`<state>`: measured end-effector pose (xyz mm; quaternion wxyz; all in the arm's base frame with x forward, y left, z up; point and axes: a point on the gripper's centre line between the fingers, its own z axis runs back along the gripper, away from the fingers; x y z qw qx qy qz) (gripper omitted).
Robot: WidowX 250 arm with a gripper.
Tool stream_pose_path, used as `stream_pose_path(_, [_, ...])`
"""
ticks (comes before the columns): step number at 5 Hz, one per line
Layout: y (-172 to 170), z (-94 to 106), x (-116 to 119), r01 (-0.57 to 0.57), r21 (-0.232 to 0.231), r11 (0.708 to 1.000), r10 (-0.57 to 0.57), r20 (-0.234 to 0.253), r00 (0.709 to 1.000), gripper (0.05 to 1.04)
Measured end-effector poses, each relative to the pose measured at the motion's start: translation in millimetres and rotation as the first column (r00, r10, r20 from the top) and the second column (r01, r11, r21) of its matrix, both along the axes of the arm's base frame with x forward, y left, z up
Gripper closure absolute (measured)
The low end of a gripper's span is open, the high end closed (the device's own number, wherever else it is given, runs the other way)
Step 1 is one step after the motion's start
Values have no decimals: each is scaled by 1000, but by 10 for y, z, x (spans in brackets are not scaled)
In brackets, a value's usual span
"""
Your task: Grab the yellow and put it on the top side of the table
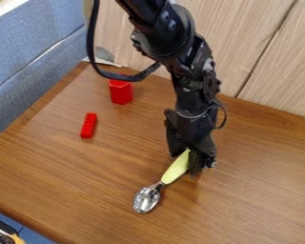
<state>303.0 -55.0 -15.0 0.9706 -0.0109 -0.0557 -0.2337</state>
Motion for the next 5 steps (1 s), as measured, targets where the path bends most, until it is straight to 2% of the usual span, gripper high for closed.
stream_pose_path(1, [-4,-3,-4,-4,8,1000,4,1,1000,665])
stream_pose_path(2, [11,5,-13,-25,15,1000,25,-5,1000,676])
stream_pose_path(3, [24,35,-35,-86,26,996,87,-48,995,676])
stream_pose_path(4, [43,160,48,-206,36,978,207,-35,978,676])
stream_pose_path(5, [101,398,167,-424,44,904,424,11,905,676])
